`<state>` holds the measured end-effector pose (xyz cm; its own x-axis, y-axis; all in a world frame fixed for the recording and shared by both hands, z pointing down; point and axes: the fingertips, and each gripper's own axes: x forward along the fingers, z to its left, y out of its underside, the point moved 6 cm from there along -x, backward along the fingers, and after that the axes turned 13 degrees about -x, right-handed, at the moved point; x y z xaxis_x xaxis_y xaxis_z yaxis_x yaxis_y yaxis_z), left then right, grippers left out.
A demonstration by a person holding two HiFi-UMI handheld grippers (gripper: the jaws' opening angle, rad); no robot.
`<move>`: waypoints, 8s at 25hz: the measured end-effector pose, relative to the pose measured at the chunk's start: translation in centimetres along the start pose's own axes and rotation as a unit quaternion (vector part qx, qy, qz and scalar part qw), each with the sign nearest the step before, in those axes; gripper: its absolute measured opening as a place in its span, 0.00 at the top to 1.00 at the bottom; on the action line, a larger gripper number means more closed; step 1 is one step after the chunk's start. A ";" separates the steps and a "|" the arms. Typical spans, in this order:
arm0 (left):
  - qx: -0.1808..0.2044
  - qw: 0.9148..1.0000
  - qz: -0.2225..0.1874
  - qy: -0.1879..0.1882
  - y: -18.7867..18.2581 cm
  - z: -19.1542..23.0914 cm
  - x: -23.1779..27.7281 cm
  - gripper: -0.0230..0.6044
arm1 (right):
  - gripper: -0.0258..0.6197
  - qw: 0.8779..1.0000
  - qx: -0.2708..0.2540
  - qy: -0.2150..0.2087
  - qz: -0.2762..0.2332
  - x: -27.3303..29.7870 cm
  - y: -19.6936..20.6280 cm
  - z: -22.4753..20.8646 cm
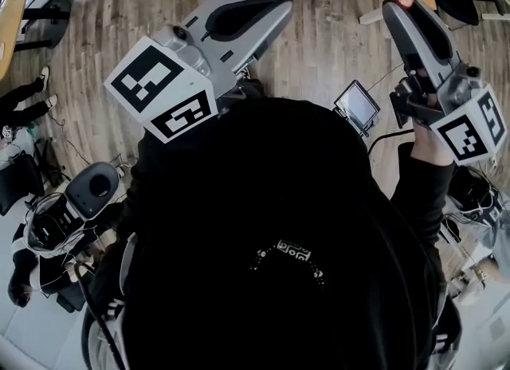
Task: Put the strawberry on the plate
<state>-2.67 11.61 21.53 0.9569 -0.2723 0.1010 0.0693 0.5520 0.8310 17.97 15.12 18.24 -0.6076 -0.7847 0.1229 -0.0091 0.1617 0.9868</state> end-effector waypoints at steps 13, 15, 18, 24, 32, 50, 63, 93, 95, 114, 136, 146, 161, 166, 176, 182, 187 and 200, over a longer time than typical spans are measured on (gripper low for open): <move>-0.016 0.999 -0.006 0.034 -2.2 0.1 -3.7 0.97 | 0.75 0.999 -0.018 0.021 0.025 2.2 -3.7 4.0; -0.024 0.999 -0.001 0.040 -2.0 0.2 -3.8 0.97 | 0.75 0.999 -0.012 0.024 0.033 2.1 -3.5 4.3; -0.026 0.999 0.003 0.045 -2.3 0.3 -3.7 0.97 | 0.75 0.999 -0.012 0.027 0.036 2.3 -4.0 4.3; -0.026 0.998 0.015 0.055 -2.2 0.1 -3.1 0.97 | 0.75 0.999 -0.015 0.022 0.038 2.6 -4.5 3.9; -0.042 0.998 0.002 0.048 -4.1 4.2 -5.9 0.97 | 0.75 0.999 -0.005 0.010 0.042 8.1 -5.4 4.4; -0.041 0.999 -0.006 0.003 -5.2 5.9 -3.2 0.97 | 0.75 0.999 0.004 -0.046 0.026 11.2 -5.1 -0.8; -0.037 0.999 0.007 -0.008 -7.6 9.8 3.7 0.97 | 0.75 0.998 0.020 -0.066 0.012 14.0 -4.7 -9.7; -0.072 0.995 0.049 -0.043 -11.2 14.7 10.4 0.97 | 0.75 0.994 0.081 -0.076 -0.003 18.1 -3.1 -20.9; -0.069 0.996 0.055 -0.030 -11.3 15.8 10.7 0.97 | 0.75 0.995 0.082 -0.063 -0.005 18.5 -2.7 -21.3; -0.066 0.995 0.067 0.034 -11.7 16.5 10.0 0.97 | 0.75 0.998 0.063 -0.013 0.018 18.5 -3.6 -19.5; -0.120 0.992 0.004 -0.046 -9.9 16.1 4.5 0.97 | 0.75 0.990 0.031 -0.082 0.112 23.9 -1.2 -18.5; -0.143 0.987 -0.008 -0.079 -8.6 15.3 3.6 0.97 | 0.75 0.984 0.041 -0.086 0.153 24.6 2.6 -20.4; -0.175 0.980 -0.014 -0.095 -7.7 16.1 3.3 0.97 | 0.75 0.970 0.063 -0.076 0.222 26.4 8.8 -22.5; -0.184 0.978 -0.011 -0.093 -7.2 15.7 4.0 0.97 | 0.75 0.966 0.068 -0.078 0.237 26.6 10.3 -23.3; -0.198 0.976 -0.009 -0.094 -6.9 17.5 3.0 0.97 | 0.75 0.957 0.069 -0.077 0.270 28.7 13.4 -23.3; -0.205 0.974 -0.007 -0.097 -6.8 17.5 2.9 0.97 | 0.75 0.950 0.069 -0.075 0.295 28.5 15.2 -23.6; -0.212 0.972 -0.009 -0.101 -6.8 17.9 3.2 0.97 | 0.75 0.942 0.071 -0.075 0.319 28.4 17.2 -24.2; -0.226 0.968 -0.009 -0.110 -6.3 18.3 3.6 0.97 | 0.75 0.926 0.081 -0.068 0.362 28.3 21.3 -25.6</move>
<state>-4.84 -7.27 26.67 0.8742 -0.4198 0.2440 0.2506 0.8205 0.5138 20.89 -18.93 45.45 -0.5955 -0.3555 0.7205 0.3272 0.7117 0.6216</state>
